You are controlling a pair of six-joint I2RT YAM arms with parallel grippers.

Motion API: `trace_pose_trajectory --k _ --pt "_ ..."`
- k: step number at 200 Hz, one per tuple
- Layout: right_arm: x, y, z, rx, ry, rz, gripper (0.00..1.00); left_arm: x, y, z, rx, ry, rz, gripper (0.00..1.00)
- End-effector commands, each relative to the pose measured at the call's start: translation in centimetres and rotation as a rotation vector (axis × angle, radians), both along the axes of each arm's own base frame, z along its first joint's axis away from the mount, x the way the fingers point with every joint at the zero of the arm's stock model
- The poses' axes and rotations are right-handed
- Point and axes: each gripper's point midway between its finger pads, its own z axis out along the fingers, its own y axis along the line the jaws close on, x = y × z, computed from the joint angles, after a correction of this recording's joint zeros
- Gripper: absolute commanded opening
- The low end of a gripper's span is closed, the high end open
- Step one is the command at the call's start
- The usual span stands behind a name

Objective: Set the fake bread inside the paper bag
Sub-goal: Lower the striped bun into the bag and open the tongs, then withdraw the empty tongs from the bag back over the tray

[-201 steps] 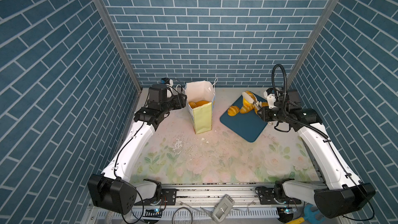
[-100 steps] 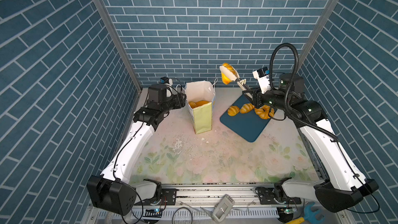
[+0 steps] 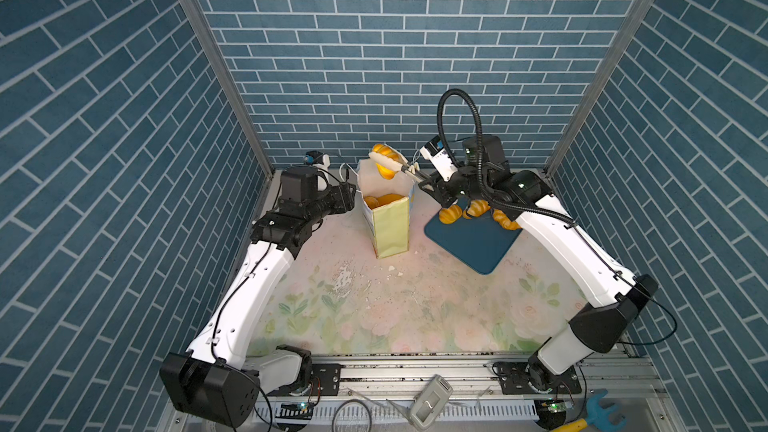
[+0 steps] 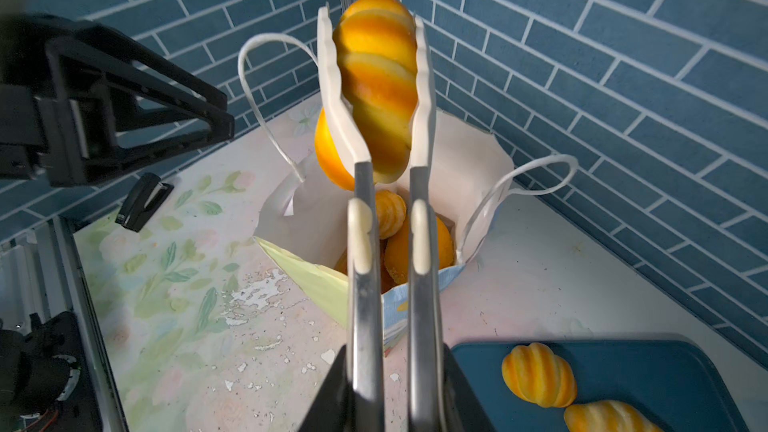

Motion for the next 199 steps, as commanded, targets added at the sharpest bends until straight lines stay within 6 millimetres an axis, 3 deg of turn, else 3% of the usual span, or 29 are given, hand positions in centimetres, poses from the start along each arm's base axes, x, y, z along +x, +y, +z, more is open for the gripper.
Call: trace_pose_trajectory --k 1,51,97,129,155,199 --pt "0.7 0.0 0.5 -0.07 -0.075 -0.01 0.3 -0.4 0.2 -0.6 0.031 0.007 -0.002 0.7" --pt "1.0 0.2 -3.1 -0.171 -0.028 -0.023 0.33 -0.1 0.3 -0.8 0.041 0.013 0.006 0.7" --pt "0.8 0.2 -2.4 -0.176 -0.043 -0.02 0.44 0.7 -0.2 -1.0 0.033 0.022 -0.006 0.7" --pt "0.3 0.1 -0.3 -0.133 -0.074 -0.017 0.48 1.0 -0.3 -0.8 0.031 0.02 -0.01 0.69" --pt "-0.3 -0.5 2.6 -0.075 -0.127 -0.032 0.48 1.1 -0.4 -0.5 0.032 0.014 -0.012 0.69" --pt "-0.9 -4.7 8.2 -0.011 -0.29 -0.171 0.46 1.5 -0.8 -0.9 0.009 0.018 -0.022 0.7"
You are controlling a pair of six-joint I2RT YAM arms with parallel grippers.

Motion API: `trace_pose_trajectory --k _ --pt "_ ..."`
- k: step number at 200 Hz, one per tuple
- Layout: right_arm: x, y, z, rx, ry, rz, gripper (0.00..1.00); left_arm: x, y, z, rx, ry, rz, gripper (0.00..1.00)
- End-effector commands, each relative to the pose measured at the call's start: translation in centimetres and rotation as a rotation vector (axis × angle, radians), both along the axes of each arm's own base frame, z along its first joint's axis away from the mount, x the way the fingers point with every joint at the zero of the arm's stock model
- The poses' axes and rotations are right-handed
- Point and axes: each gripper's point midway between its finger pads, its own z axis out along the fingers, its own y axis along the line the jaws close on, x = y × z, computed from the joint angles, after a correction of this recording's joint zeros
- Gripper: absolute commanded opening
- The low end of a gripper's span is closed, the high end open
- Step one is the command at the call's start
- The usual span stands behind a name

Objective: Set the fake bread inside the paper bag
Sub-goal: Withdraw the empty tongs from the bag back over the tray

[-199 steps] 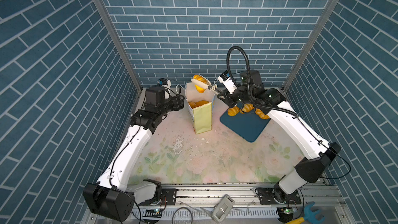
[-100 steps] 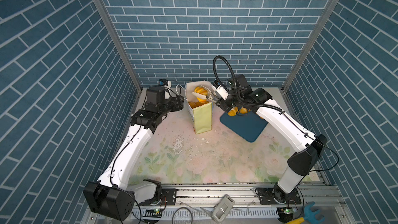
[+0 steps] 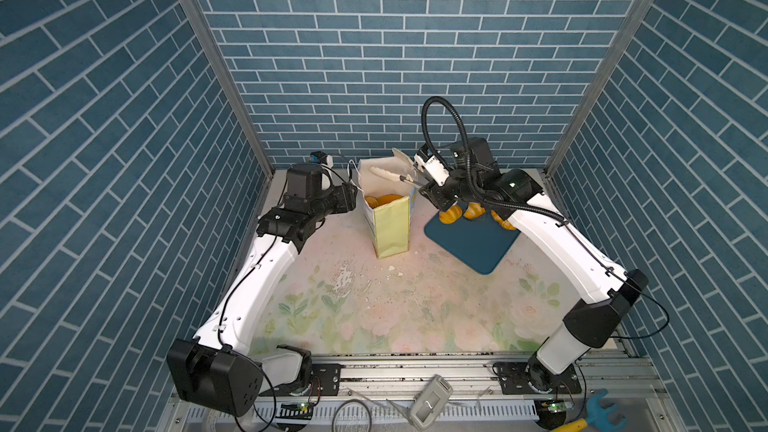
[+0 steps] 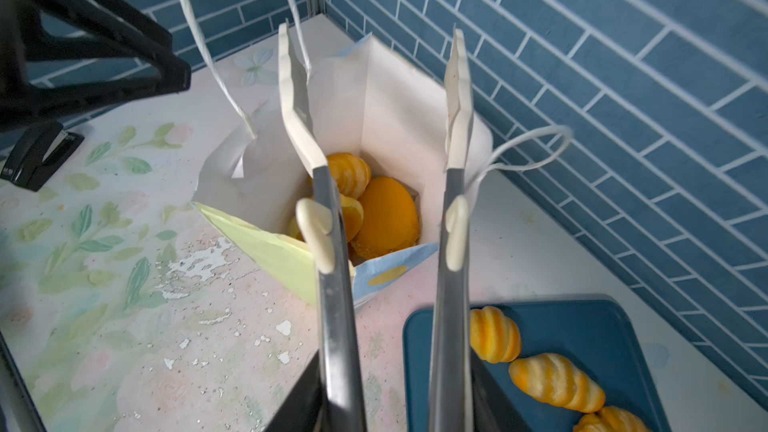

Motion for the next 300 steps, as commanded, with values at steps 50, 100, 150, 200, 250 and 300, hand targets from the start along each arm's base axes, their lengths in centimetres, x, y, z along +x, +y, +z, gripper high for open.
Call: trace_pose_trajectory --k 50,100,150,200,250,300 --pt "-0.7 -10.6 8.2 0.068 -0.249 -0.32 0.46 0.6 -0.9 0.9 -0.023 -0.031 -0.03 0.7" --pt "0.2 -17.5 2.9 0.07 -0.124 -0.54 0.46 1.0 -1.4 0.9 -0.034 -0.024 -0.051 0.7" --pt "1.9 -16.9 -5.6 -0.034 0.069 -0.539 0.47 0.4 -1.6 0.6 -0.03 -0.014 -0.062 0.7" --pt "3.9 -14.7 -11.9 -0.119 0.209 -0.463 0.49 -0.8 -1.0 0.3 -0.018 -0.013 -0.053 0.69" --pt "5.6 -14.1 -16.2 -0.189 0.303 -0.447 0.49 -1.7 -0.6 0.5 -0.008 -0.018 -0.049 0.7" --pt "6.3 -14.5 -20.1 -0.219 0.399 -0.447 0.5 -1.9 -0.5 0.5 -0.005 -0.014 -0.047 0.7"
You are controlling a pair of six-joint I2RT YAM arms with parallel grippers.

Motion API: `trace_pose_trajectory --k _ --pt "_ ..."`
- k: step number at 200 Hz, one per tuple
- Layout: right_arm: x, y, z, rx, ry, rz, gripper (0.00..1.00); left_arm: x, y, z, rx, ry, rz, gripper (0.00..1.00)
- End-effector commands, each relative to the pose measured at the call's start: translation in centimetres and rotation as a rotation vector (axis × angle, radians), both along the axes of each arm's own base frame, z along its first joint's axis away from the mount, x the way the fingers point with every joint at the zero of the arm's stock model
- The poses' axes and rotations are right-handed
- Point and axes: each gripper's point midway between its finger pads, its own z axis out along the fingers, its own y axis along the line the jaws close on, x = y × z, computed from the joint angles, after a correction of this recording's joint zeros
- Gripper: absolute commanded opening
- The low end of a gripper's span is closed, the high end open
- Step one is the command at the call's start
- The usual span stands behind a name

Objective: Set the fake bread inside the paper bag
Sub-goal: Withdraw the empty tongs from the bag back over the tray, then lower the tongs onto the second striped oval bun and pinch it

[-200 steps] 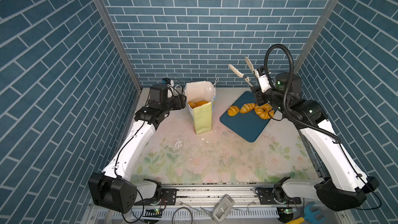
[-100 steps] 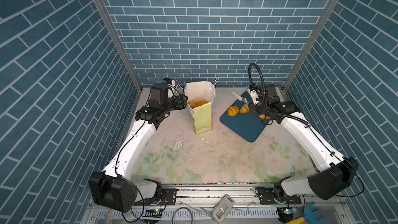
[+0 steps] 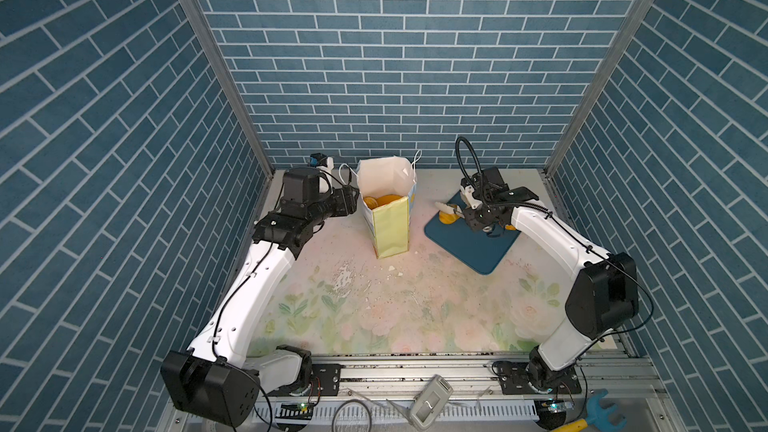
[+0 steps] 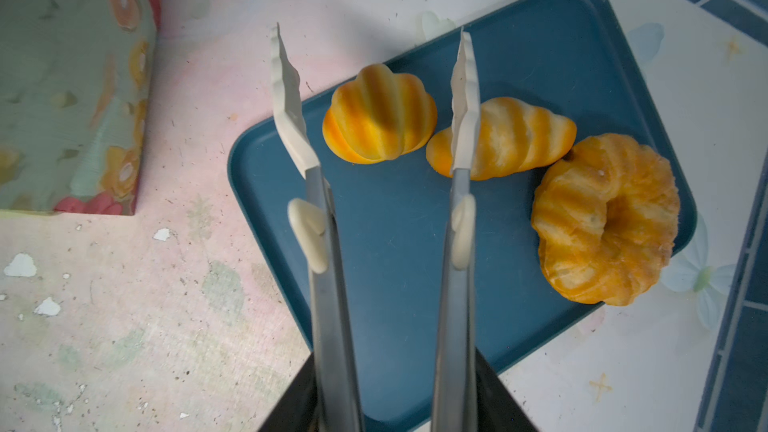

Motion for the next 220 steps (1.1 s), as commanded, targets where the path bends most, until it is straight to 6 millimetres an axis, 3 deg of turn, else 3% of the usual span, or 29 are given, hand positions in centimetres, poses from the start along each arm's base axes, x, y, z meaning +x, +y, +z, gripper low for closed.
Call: trace_pose_trajectory --k 1,33,64,130,167,220 --pt "1.0 0.4 0.3 0.026 -0.011 0.019 0.5 -0.5 0.1 -0.3 0.021 0.003 -0.004 0.7" --pt "0.6 0.0 -1.7 0.006 0.05 0.025 0.49 -0.4 0.0 -0.5 0.029 0.008 -0.007 0.7" --pt "-0.9 0.0 -2.4 0.006 0.104 0.057 0.48 0.1 -0.1 -0.5 0.031 0.012 -0.012 0.7" --pt "-5.3 -1.1 -0.8 0.024 0.147 0.098 0.45 1.2 -0.3 -1.2 0.058 0.031 -0.018 0.7" --pt "-4.9 -1.7 0.3 -0.01 0.106 0.096 0.47 1.7 -0.7 -1.4 0.054 0.038 -0.027 0.7" --pt "-2.6 -1.5 -0.3 -0.06 0.072 0.112 0.5 1.8 -0.5 -1.6 0.061 0.043 -0.02 0.7"
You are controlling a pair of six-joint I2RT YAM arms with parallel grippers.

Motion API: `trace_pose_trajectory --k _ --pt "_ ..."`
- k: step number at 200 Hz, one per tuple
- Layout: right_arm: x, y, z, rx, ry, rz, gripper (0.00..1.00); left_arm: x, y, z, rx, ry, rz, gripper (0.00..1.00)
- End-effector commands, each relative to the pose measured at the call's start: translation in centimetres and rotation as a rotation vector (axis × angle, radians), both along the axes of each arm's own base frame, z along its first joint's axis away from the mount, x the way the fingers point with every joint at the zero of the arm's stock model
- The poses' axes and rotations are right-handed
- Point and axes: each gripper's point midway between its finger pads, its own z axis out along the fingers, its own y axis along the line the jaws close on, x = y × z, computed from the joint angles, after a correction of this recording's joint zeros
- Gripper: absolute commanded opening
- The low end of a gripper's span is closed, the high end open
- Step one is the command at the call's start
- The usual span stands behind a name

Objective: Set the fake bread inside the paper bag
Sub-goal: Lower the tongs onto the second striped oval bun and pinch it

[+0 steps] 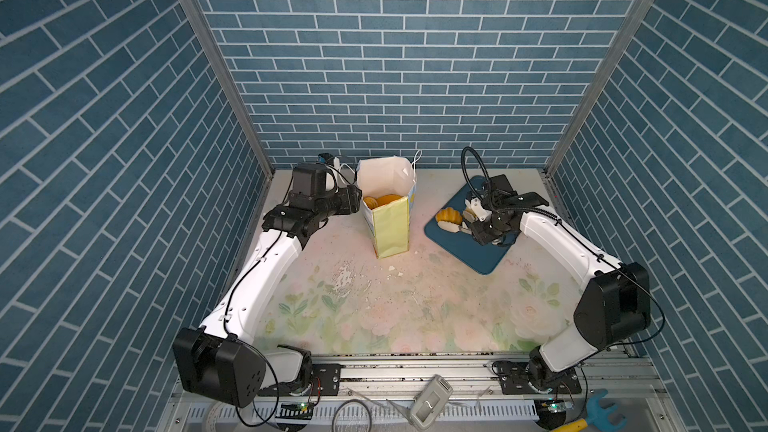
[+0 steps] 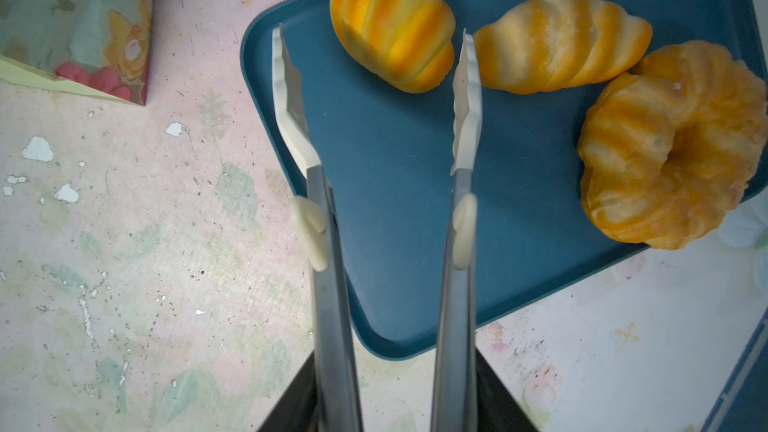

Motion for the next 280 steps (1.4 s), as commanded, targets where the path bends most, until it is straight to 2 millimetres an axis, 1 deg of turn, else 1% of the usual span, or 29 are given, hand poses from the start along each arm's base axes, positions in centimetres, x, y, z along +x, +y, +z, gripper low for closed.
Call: trace_pose_trajectory --k 1,33,57,96,118,143,181,216,253,280 --pt "1.9 0.1 0.7 -0.035 -0.056 0.036 0.51 0.1 -0.1 0.8 0.013 -0.013 -0.005 0.7" --pt "3.7 0.9 1.0 -0.022 -0.099 0.036 0.51 0.2 -0.2 1.1 0.009 -0.015 -0.007 0.7" --pt "4.1 1.2 -0.1 -0.024 -0.087 0.048 0.51 0.2 -0.1 0.8 0.022 -0.01 -0.004 0.7" --pt "4.1 1.6 -2.6 -0.029 -0.038 0.073 0.5 0.8 -0.1 0.0 0.042 0.008 -0.009 0.7" --pt "3.4 1.6 -3.7 -0.03 -0.005 0.08 0.48 1.2 -0.2 -0.2 0.05 0.013 -0.014 0.7" --pt "2.7 1.4 -4.0 -0.029 0.013 0.082 0.44 1.5 -0.2 -0.5 0.056 0.021 -0.016 0.7" --pt "1.6 0.7 -3.7 -0.044 0.027 0.066 0.38 1.9 -0.3 -0.7 0.055 0.024 -0.016 0.7" --pt "0.5 0.0 -2.8 -0.048 0.022 0.04 0.34 2.1 -0.3 -0.7 0.056 0.023 -0.017 0.7" --pt "-0.9 -0.9 -2.0 -0.048 0.023 0.01 0.32 2.0 -0.2 -0.7 0.057 0.023 -0.011 0.7" --pt "-1.9 -1.4 -2.1 -0.051 0.026 -0.007 0.32 1.9 -0.1 -0.5 0.057 0.019 -0.01 0.7"
